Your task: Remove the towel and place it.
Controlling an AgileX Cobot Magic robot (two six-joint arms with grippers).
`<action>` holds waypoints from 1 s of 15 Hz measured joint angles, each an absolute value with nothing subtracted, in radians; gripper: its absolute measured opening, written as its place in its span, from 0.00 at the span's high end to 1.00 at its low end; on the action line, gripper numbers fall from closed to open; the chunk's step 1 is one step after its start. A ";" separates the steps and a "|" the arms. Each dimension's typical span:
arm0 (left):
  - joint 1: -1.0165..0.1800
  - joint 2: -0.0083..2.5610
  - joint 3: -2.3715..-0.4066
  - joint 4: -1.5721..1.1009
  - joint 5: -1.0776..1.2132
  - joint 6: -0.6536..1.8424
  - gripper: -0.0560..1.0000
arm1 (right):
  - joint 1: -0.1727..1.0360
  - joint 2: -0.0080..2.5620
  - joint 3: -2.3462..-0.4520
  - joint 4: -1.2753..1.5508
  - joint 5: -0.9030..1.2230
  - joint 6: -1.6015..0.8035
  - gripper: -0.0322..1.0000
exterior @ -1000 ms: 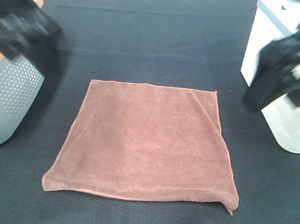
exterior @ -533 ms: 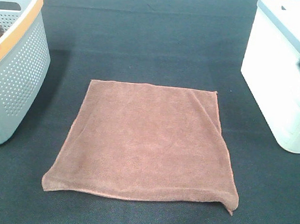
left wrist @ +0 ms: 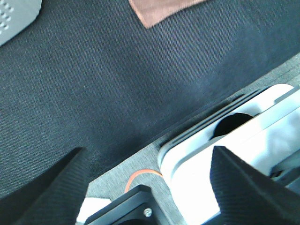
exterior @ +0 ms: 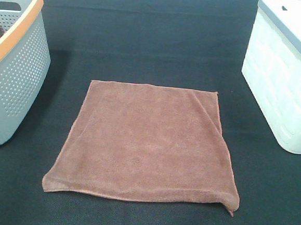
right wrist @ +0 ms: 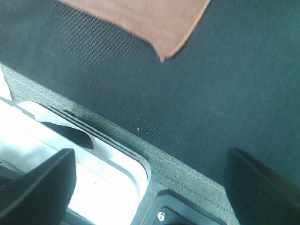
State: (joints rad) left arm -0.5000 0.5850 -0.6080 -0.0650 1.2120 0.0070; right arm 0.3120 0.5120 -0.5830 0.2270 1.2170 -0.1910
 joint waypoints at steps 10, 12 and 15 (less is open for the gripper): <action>-0.500 0.310 -0.507 -0.094 1.055 0.119 0.29 | 0.312 0.262 -0.508 0.182 1.072 -0.191 0.19; -0.500 0.310 -0.507 -0.095 1.055 0.120 0.29 | 0.312 0.262 -0.508 0.182 1.072 -0.191 0.19; -0.500 0.310 -0.507 -0.095 1.055 0.121 0.29 | 0.312 0.262 -0.508 0.182 1.072 -0.191 0.19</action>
State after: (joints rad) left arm -0.5000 0.3100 -0.5070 -0.0950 1.0550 0.1210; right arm 0.3120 0.2620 -0.5080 0.1820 1.0720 -0.1910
